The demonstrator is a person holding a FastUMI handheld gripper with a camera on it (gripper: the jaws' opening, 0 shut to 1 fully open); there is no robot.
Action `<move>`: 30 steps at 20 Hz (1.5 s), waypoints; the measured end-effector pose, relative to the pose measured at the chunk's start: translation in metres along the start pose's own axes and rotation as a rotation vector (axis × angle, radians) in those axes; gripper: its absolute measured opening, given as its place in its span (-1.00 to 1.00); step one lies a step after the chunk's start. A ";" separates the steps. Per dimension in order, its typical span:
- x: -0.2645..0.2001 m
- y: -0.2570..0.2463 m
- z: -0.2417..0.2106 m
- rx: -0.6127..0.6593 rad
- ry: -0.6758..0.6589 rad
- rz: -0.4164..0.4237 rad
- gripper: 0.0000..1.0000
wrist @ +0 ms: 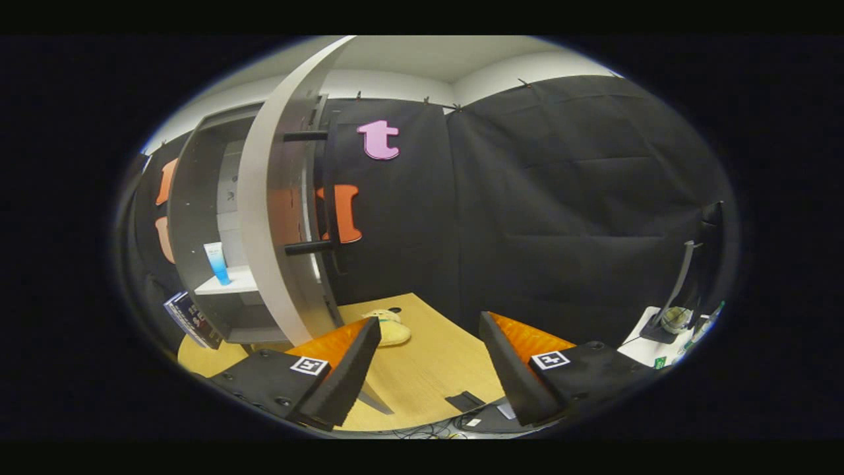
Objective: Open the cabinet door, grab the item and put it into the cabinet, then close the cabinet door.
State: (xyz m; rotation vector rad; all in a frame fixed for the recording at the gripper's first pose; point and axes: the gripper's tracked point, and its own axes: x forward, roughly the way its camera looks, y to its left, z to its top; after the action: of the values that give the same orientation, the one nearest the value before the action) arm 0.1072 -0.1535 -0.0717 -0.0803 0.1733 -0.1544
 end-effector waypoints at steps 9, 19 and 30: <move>-0.013 0.036 -0.004 -0.003 -0.013 0.064 0.87; -0.034 0.138 -0.018 -0.029 0.013 0.232 0.85; -0.023 0.249 -0.038 -0.012 0.056 0.383 0.88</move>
State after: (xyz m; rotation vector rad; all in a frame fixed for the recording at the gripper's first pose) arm 0.1146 0.0933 -0.1283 -0.0537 0.2423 0.2267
